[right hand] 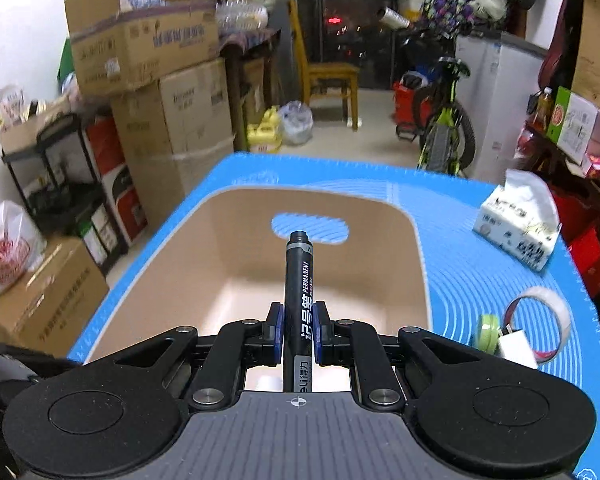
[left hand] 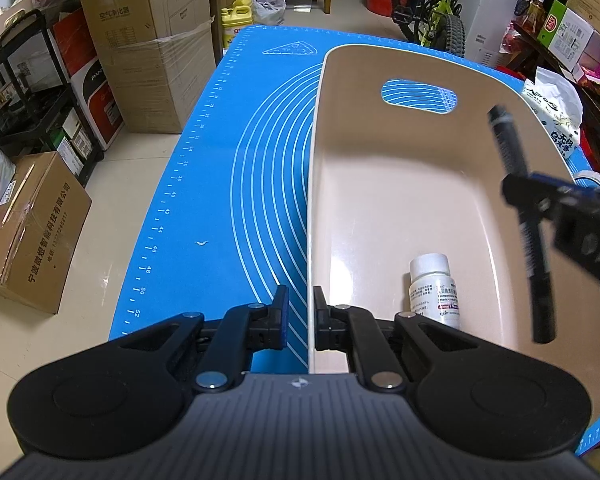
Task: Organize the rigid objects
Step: 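Carry the black marker into the bin beside the bottle and release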
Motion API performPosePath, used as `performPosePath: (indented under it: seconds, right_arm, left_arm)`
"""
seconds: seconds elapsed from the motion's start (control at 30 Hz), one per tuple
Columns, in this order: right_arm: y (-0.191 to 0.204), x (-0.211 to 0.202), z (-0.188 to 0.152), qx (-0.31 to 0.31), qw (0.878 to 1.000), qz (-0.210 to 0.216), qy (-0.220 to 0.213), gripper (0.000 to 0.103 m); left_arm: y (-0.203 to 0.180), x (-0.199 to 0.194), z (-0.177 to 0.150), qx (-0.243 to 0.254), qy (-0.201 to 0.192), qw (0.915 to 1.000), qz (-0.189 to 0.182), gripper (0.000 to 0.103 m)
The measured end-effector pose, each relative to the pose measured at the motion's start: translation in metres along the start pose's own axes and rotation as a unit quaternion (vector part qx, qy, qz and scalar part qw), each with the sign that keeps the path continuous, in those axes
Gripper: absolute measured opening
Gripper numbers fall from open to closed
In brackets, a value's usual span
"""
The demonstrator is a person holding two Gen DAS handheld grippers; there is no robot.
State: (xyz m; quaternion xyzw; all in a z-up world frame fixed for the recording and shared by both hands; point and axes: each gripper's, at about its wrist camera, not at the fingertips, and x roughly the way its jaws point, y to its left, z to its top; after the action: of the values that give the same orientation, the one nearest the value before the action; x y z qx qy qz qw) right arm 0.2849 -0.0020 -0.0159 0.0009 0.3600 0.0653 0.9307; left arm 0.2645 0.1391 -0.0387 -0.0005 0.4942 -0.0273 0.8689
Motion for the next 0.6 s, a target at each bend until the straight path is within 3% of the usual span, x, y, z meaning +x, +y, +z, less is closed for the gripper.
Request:
performPosePath:
  seconds: [0.5,0.6]
  right_arm:
    - [0.010,0.044,-0.029,-0.024,0.992,0.009,0.127,0.024]
    - [0.012,0.045,-0.029,-0.028,0.991,0.009,0.132,0.024]
  left_arm:
    - [-0.002,0.000,0.000,0.001,0.000,1.0000,0.001,0.012]
    - [-0.002,0.000,0.000,0.001,0.000,1.0000,0.001,0.012]
